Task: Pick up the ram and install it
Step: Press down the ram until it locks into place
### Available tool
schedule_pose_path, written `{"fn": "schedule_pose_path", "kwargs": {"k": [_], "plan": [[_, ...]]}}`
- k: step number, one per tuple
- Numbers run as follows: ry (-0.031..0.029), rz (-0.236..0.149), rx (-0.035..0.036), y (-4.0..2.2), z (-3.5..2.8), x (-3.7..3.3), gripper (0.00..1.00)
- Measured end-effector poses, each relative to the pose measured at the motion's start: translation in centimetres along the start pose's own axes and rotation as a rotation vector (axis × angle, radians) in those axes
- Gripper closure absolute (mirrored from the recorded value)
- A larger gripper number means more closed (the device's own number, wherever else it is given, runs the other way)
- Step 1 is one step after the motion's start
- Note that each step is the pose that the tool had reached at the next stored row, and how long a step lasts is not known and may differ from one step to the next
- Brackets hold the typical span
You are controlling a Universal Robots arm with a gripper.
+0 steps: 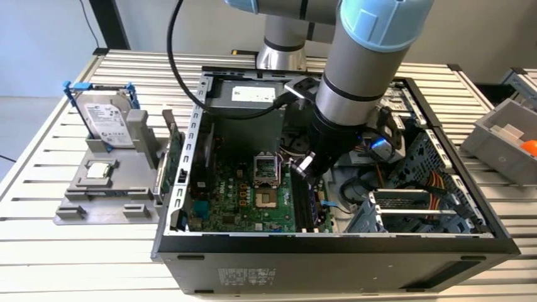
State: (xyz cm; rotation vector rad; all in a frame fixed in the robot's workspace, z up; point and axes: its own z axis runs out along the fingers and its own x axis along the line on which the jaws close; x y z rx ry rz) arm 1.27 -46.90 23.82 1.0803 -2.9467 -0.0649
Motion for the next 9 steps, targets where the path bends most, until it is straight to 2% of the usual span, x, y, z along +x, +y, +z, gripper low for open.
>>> {"fn": "schedule_pose_path", "kwargs": {"k": [6,9], "plan": [[0.0019,-0.069,-0.0018,-0.05,0.01,-0.06,1.00],[0.0022,-0.119,-0.0042,-0.07,0.00,-0.09,1.00]]}}
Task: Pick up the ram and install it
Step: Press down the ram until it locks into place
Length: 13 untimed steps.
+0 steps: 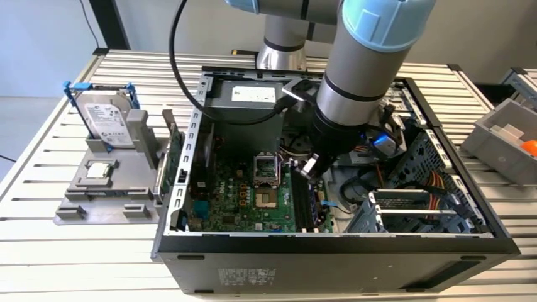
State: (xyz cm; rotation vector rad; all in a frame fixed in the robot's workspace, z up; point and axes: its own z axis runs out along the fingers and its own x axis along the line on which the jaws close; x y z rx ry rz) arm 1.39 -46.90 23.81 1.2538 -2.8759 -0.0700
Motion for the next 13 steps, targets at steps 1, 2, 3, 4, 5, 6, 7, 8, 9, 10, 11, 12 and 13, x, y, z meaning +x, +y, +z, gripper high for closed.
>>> {"fn": "schedule_pose_path", "kwargs": {"k": [1,2,3,4,5,6,7,8,9,10,11,12,13], "plan": [[0.0005,-0.013,-0.0001,-0.01,0.00,0.00,1.00],[0.0010,-0.026,-0.0002,-0.01,-0.01,0.00,1.00],[0.0016,-0.039,-0.0003,-0.01,-0.01,0.00,1.00],[0.0021,-0.055,-0.0006,-0.01,-0.01,0.00,1.00],[0.0026,-0.069,-0.0009,-0.01,0.00,0.00,1.00],[0.0032,-0.082,-0.0011,-0.01,0.00,-0.01,1.00],[0.0035,-0.094,-0.0014,-0.02,0.00,-0.01,1.00],[0.0038,-0.104,-0.0015,-0.03,0.00,-0.03,1.00],[0.0041,-0.110,-0.0017,-0.04,0.00,-0.03,1.00],[0.0043,-0.116,-0.0018,-0.05,0.00,-0.04,1.00],[0.0046,-0.123,-0.0019,-0.06,0.00,-0.05,1.00],[0.0048,-0.130,-0.0021,-0.06,0.01,-0.06,1.00],[0.0051,-0.139,-0.0023,-0.07,0.01,-0.06,1.00]]}}
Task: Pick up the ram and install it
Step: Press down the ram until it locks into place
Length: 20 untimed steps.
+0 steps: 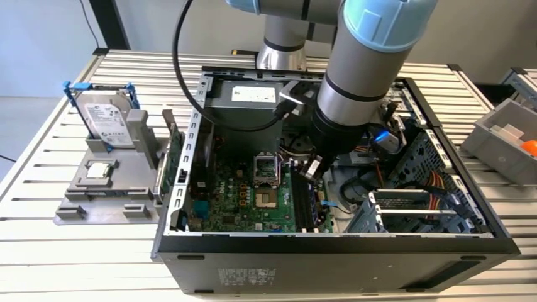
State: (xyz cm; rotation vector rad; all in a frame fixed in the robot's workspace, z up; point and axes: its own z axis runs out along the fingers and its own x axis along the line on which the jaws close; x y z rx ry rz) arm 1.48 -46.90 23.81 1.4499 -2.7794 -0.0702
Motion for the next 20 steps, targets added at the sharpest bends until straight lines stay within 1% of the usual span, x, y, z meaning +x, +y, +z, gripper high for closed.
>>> {"fn": "schedule_pose_path", "kwargs": {"k": [3,11,14,16,20], "plan": [[0.0014,-0.034,-0.0005,-0.01,0.00,0.00,1.00],[0.0050,-0.139,-0.0010,-0.02,0.00,-0.01,1.00],[0.0041,-0.173,0.0002,-0.03,0.01,-0.02,1.00],[0.0039,-0.199,-0.0002,-0.02,0.01,-0.02,1.00],[0.0050,-0.253,0.0008,-0.03,0.00,-0.02,1.00]]}}
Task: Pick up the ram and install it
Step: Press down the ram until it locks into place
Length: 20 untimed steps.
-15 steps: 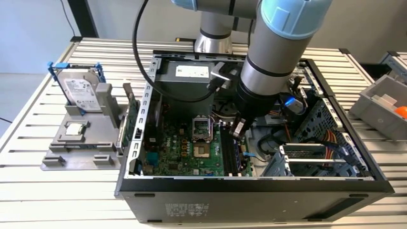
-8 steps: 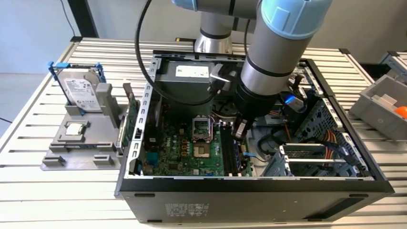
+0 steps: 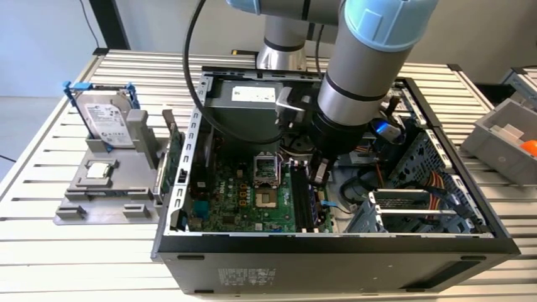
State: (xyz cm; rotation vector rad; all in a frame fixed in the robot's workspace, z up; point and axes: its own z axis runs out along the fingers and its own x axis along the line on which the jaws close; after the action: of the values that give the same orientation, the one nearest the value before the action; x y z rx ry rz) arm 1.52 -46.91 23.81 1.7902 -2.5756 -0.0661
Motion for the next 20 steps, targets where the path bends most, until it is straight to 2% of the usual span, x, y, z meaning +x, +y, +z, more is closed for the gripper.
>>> {"fn": "schedule_pose_path", "kwargs": {"k": [8,20], "plan": [[0.0003,-0.114,0.0045,0.00,0.01,-0.01,1.00],[0.0035,-0.302,0.0055,-0.01,0.01,-0.01,1.00]]}}
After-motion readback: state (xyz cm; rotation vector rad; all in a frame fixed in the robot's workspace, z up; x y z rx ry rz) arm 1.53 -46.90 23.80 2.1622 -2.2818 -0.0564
